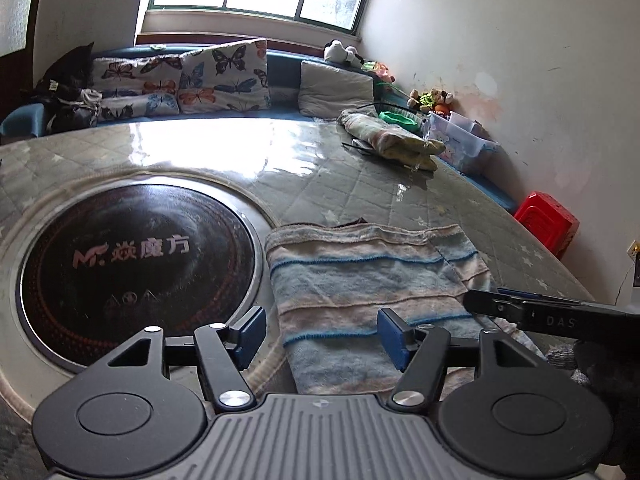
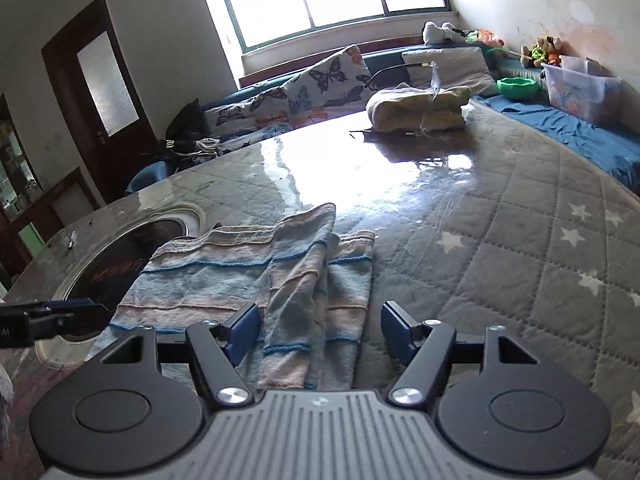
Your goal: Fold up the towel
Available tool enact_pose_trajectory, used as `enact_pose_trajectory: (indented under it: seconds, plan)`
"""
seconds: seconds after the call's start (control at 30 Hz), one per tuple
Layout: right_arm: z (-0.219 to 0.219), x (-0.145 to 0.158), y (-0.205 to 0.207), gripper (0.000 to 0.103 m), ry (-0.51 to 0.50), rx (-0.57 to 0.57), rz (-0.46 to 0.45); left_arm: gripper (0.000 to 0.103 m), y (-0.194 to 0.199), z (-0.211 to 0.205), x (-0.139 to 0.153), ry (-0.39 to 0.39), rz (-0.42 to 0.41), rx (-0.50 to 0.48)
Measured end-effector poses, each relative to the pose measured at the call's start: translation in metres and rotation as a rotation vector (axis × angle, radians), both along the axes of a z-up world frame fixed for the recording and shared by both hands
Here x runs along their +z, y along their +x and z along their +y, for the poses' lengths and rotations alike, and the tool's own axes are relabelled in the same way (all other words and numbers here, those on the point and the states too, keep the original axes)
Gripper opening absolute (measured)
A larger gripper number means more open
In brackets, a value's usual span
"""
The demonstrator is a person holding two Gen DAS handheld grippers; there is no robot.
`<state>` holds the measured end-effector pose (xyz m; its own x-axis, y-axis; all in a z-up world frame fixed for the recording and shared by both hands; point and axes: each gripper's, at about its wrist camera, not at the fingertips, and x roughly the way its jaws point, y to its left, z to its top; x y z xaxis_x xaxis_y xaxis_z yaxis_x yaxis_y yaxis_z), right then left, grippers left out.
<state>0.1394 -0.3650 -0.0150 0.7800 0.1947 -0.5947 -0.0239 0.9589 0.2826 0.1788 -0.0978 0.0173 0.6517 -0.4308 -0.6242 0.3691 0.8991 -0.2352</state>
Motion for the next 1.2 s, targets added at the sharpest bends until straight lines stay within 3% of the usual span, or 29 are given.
enact_pose_trajectory:
  seconds: [0.13,0.5,0.9,1.07,1.13,1.2]
  plan:
    - [0.006,0.001,0.002,0.068,-0.01,0.0,0.014,0.065,0.001,-0.003,-0.005,0.004,0.026,0.0]
    - [0.01,0.003,0.007,0.033,0.027,0.013,0.05,0.063,0.007,-0.009,-0.016,0.009,0.08,-0.001]
    - [0.008,0.0,0.008,0.04,0.044,0.004,0.036,0.063,0.014,-0.005,-0.017,-0.006,0.093,0.015]
    - [0.007,0.001,0.008,0.026,0.066,0.021,0.035,0.061,0.016,-0.005,-0.017,-0.015,0.097,0.017]
    - [0.006,0.001,0.007,0.023,0.075,0.022,0.029,0.056,0.017,-0.005,-0.017,-0.017,0.098,0.015]
    - [0.007,0.003,0.006,0.02,0.077,0.023,0.022,0.045,0.017,-0.006,-0.017,-0.019,0.099,0.013]
